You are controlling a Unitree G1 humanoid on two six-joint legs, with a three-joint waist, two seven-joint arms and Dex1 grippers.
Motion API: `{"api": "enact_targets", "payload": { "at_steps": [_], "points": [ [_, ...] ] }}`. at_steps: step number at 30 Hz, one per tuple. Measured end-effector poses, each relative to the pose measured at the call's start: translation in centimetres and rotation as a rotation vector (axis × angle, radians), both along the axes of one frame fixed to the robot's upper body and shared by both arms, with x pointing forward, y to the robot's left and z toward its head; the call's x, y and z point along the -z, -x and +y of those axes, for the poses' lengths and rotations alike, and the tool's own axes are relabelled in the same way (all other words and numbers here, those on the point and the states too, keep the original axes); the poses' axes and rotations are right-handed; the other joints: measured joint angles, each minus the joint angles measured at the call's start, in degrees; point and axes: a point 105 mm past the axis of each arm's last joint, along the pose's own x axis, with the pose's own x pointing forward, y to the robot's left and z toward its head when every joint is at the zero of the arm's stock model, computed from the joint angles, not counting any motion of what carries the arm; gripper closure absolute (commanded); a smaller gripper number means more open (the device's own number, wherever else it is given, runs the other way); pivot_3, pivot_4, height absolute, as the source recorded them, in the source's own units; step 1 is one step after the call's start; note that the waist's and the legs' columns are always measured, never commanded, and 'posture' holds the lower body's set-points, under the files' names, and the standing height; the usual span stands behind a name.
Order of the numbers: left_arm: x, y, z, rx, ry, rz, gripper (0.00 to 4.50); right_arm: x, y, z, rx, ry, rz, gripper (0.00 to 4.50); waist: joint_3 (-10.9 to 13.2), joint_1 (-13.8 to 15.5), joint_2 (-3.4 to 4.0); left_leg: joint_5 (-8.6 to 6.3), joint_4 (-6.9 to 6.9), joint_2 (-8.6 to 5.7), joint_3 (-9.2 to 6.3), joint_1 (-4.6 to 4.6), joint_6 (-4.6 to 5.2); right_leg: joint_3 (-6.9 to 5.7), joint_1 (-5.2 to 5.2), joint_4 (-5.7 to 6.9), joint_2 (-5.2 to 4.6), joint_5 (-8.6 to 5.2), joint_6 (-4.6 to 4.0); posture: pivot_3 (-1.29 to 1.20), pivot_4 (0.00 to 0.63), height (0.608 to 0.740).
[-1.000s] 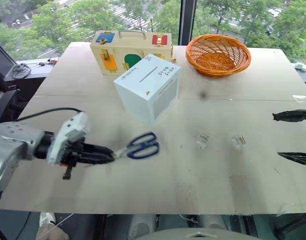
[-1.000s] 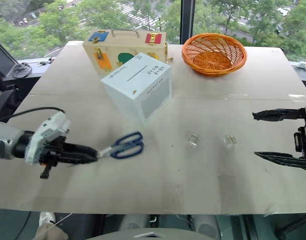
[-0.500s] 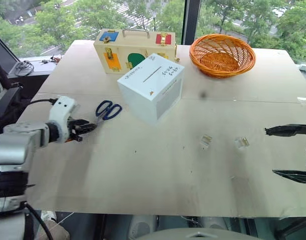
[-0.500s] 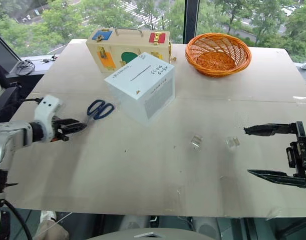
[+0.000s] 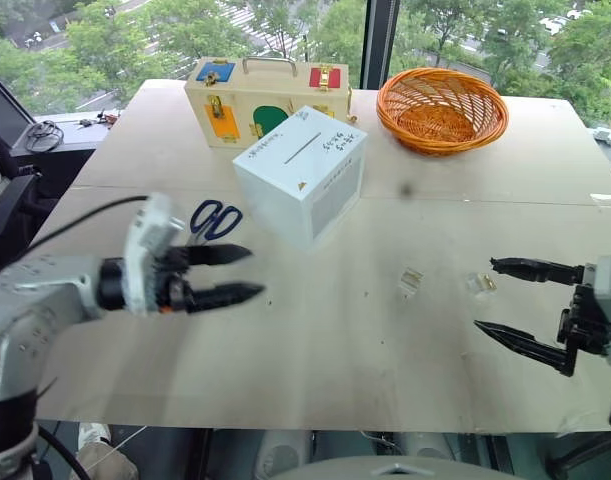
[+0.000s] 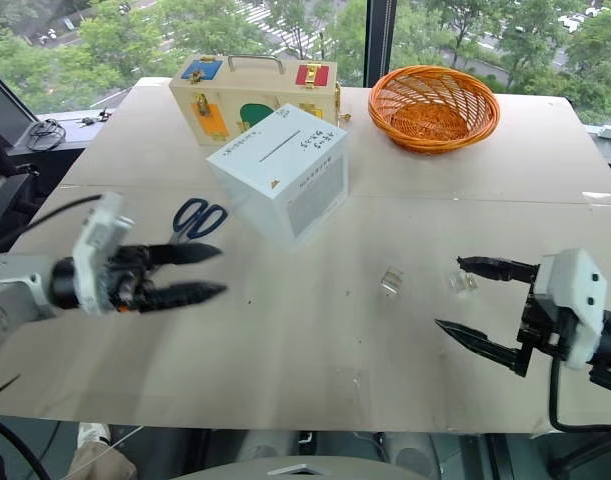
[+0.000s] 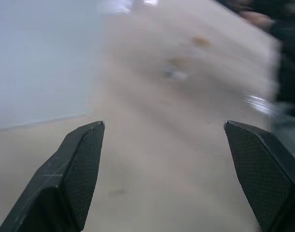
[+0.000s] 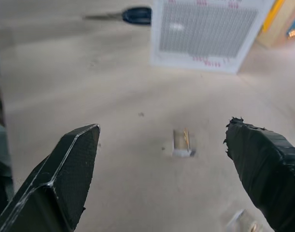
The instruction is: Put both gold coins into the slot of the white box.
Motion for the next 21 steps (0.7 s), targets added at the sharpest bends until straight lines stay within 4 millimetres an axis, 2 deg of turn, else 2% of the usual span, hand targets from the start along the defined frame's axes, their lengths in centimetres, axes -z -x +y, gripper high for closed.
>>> {"api": "enact_targets", "payload": {
  "at_steps": [5,6,9,10,12,15,19,20,21],
  "points": [
    [1.3,0.5,-5.4,0.199,0.073,-0.095,0.48,2.8,-2.7,-0.8,0.289,0.1,0.039,0.0,-0.14,-0.04,-0.07,0.01,0.08,-0.02,-0.05,0.0,0.02,-0.01,0.03,0.02,0.12,0.07,-0.12,0.0,0.15,0.74],
    [1.3,0.5,-5.5,0.201,0.074,-0.1,0.48,2.9,-2.8,-0.8,0.298,0.1,0.039,0.0,-0.14,-0.06,-0.07,0.02,0.07,-0.02,-0.05,-0.01,0.02,-0.01,0.02,0.01,0.15,0.08,-0.12,0.0,0.15,0.74],
    [0.7,-0.4,-6.9,0.252,0.087,-0.18,0.48,4.4,-4.5,-2.0,0.53,0.112,0.036,0.0,-0.22,-0.1,-0.11,0.01,0.08,-0.07,-0.03,-0.12,0.01,0.07,-0.05,-0.02,0.29,0.07,-0.13,0.0,0.15,0.74],
    [0.9,-0.4,-7.1,0.262,0.09,-0.176,0.45,5.0,-4.6,-2.4,0.579,0.132,0.059,0.56,-0.21,-0.17,-0.09,0.01,0.02,-0.06,0.02,-0.08,0.02,0.16,-0.05,-0.02,0.28,0.07,-0.12,0.0,0.15,0.74],
    [0.9,-0.7,-7.6,0.263,0.119,-0.167,0.45,6.0,-4.9,-2.8,0.671,0.104,0.093,1.12,-0.21,-0.24,-0.1,0.01,0.02,-0.05,0.03,-0.12,0.02,0.16,-0.08,-0.05,0.38,0.06,-0.1,0.0,0.15,0.74],
    [0.9,-0.8,-7.7,0.274,0.116,-0.191,0.45,6.7,-5.5,-2.8,0.744,0.08,0.114,1.12,-0.21,-0.36,-0.11,0.0,0.0,-0.02,0.01,-0.08,0.02,0.15,-0.07,-0.04,0.48,0.05,-0.1,0.0,0.15,0.74],
    [1.1,-0.7,-8.0,0.282,0.116,-0.188,0.45,7.1,-5.9,-2.3,0.759,0.07,0.127,1.12,-0.19,-0.28,-0.06,0.01,0.01,-0.01,-0.03,-0.05,0.02,0.12,-0.06,0.0,0.49,0.02,-0.05,0.0,0.15,0.74],
    [1.1,-0.8,-8.1,0.28,0.116,-0.194,0.45,7.2,-6.0,-2.1,0.756,0.06,0.133,1.65,-0.19,-0.26,-0.06,0.01,0.02,0.0,-0.05,-0.04,0.02,0.12,-0.06,0.0,0.5,0.02,-0.04,0.0,0.15,0.74],
    [1.1,-0.8,-8.1,0.28,0.116,-0.197,0.45,7.3,-6.0,-2.0,0.755,0.058,0.137,1.9,-0.19,-0.23,-0.06,0.01,0.03,0.0,-0.04,-0.04,0.02,0.13,-0.05,0.0,0.49,0.02,-0.04,0.0,0.15,0.74]
  ]
}}
